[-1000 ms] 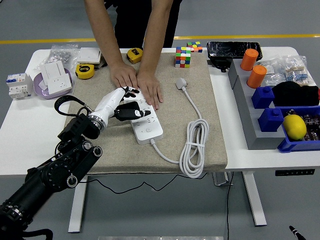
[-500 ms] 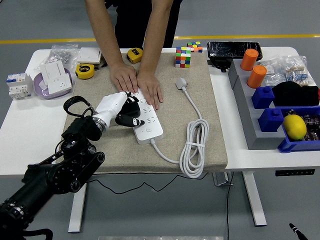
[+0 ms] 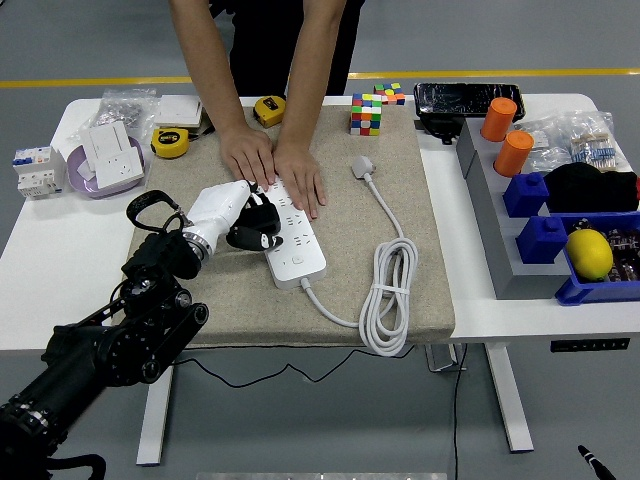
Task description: Pick up the plug,place it near the board,insert it into the board,press the button
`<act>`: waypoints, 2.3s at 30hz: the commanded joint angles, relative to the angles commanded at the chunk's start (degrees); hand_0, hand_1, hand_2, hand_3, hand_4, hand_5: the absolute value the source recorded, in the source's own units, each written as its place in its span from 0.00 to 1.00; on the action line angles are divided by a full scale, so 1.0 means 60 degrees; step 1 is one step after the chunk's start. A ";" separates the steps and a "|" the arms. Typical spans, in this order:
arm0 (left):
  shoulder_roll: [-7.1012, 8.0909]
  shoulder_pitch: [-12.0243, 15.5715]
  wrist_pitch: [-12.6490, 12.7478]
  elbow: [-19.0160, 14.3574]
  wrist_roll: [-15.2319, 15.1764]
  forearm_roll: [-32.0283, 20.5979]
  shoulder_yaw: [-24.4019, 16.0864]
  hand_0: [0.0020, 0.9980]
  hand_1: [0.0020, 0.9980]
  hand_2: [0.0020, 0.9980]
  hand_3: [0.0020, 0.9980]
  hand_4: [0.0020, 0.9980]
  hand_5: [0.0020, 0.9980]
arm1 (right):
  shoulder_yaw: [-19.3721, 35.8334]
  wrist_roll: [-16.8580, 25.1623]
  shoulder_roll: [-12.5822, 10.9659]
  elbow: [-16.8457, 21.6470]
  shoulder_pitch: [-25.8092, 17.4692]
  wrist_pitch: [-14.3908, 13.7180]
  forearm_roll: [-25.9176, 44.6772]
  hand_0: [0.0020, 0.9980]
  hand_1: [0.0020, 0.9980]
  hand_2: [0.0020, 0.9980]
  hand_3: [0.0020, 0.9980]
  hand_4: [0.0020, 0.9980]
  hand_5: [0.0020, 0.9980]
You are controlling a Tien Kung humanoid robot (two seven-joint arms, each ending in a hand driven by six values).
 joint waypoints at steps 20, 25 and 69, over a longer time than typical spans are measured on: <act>0.0000 -0.0094 -0.0268 0.0337 0.0167 0.0445 0.0007 0.39 0.31 0.39 0.44 0.62 0.19 | 0.0018 0.0008 -0.0008 0.0000 -0.0012 -0.0021 -0.0038 0.81 0.73 0.73 0.77 1.00 0.97; 0.0000 -0.0055 -0.0308 0.0314 0.0152 0.0424 0.0039 0.38 0.25 0.31 0.34 0.61 0.21 | 0.0005 0.0008 -0.0011 0.0000 -0.0029 -0.0021 -0.0031 0.81 0.73 0.73 0.77 1.00 0.98; 0.0000 0.0159 0.0390 0.0257 -0.0526 -0.0833 -0.0187 0.38 0.22 0.27 0.27 0.55 0.23 | 0.0038 0.0009 0.0007 0.0000 -0.0015 -0.0004 0.0012 0.81 0.73 0.73 0.77 1.00 1.00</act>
